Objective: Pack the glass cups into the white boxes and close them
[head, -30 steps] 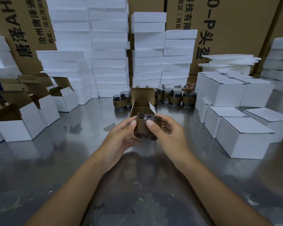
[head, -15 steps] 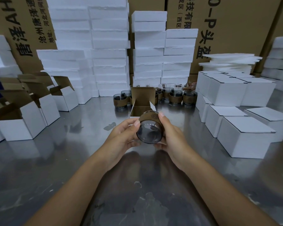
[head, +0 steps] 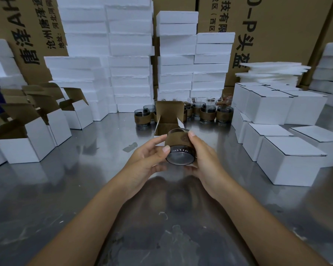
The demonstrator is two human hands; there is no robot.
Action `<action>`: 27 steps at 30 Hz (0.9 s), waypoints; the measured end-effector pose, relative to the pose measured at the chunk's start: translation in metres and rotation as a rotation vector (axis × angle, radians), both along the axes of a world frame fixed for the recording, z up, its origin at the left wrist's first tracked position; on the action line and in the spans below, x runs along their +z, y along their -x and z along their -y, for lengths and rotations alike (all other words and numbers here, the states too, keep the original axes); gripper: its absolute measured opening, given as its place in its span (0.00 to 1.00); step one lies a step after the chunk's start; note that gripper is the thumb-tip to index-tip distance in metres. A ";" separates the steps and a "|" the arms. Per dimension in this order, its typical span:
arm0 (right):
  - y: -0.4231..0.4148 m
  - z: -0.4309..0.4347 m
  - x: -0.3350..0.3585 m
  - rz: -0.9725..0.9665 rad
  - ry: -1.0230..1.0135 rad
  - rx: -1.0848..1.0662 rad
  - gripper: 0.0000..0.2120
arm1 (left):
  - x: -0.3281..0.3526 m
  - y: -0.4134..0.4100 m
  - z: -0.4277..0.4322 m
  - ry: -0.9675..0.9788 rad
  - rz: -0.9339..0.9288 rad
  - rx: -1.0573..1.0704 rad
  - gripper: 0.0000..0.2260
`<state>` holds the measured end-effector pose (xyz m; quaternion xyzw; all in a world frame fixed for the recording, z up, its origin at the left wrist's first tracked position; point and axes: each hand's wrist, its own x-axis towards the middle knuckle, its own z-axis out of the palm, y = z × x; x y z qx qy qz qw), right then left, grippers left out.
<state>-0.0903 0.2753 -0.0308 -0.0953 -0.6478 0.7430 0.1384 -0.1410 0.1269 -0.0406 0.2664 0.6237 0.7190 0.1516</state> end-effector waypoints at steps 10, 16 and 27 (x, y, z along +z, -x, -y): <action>-0.011 0.000 0.006 -0.199 -0.010 0.075 0.21 | 0.001 0.002 0.005 -0.108 -0.013 -0.056 0.23; -0.009 -0.001 0.001 -0.309 -0.067 0.101 0.25 | -0.001 0.004 0.005 -0.125 -0.007 -0.028 0.27; -0.002 -0.003 -0.009 -0.370 -0.143 0.003 0.23 | 0.000 0.001 0.001 -0.089 -0.069 0.034 0.23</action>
